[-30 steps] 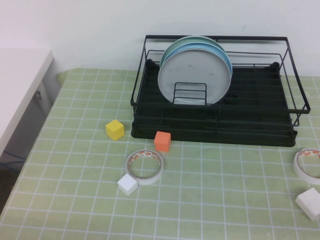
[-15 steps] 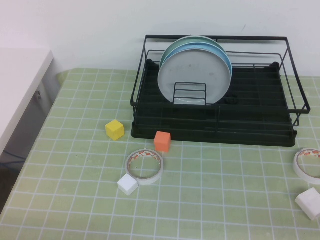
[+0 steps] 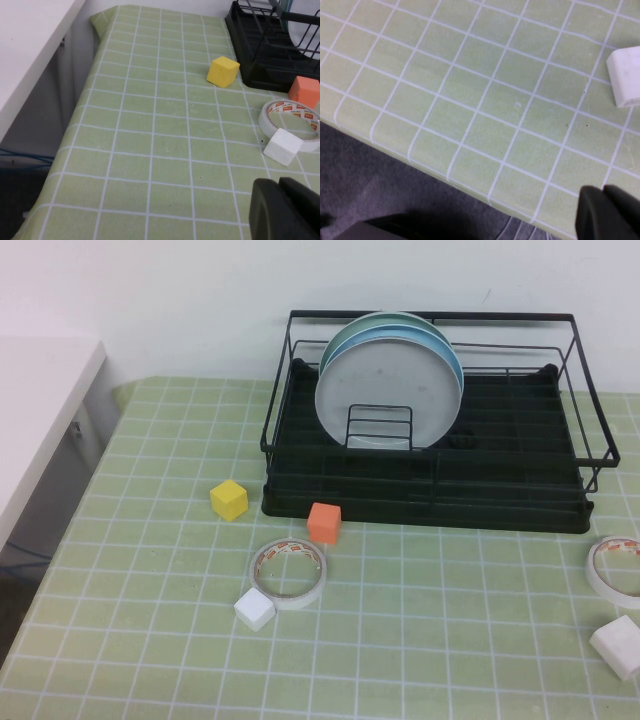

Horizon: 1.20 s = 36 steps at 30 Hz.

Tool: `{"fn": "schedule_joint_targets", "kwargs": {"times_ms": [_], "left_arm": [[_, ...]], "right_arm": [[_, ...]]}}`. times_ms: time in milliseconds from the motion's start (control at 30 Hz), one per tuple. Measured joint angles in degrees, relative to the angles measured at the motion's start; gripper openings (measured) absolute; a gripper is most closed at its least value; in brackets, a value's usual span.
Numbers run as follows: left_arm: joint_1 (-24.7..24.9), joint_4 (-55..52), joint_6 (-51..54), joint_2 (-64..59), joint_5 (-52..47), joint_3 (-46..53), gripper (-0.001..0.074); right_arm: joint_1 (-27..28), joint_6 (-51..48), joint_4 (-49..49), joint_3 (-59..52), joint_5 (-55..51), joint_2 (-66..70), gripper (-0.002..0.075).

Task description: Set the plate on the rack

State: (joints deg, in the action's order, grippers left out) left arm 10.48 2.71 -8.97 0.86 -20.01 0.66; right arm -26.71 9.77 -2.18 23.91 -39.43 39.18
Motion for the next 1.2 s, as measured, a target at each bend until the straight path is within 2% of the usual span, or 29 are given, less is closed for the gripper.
{"fn": "schedule_joint_targets", "kwargs": {"times_ms": [800,933,1033,1200], "left_arm": [[0.0,0.0,0.7,0.0,0.0,0.0,-0.0001],[0.0,0.0,0.7,0.0,0.0,0.0,-0.0001],[0.0,0.0,1.0,0.0,0.0,0.0,-0.0001],[0.0,0.0,1.0,0.0,0.0,0.0,-0.0001]], "right_arm": [[0.0,0.0,0.0,0.0,0.0,-0.1,0.0000],[0.1,0.0,0.1,-0.1,0.0,-3.6,0.0000],[2.6,0.0,0.9,-0.1,0.0,-8.1,0.0000],[13.0,0.0,1.3,-0.1,-0.3,-17.1,0.0000]]}}
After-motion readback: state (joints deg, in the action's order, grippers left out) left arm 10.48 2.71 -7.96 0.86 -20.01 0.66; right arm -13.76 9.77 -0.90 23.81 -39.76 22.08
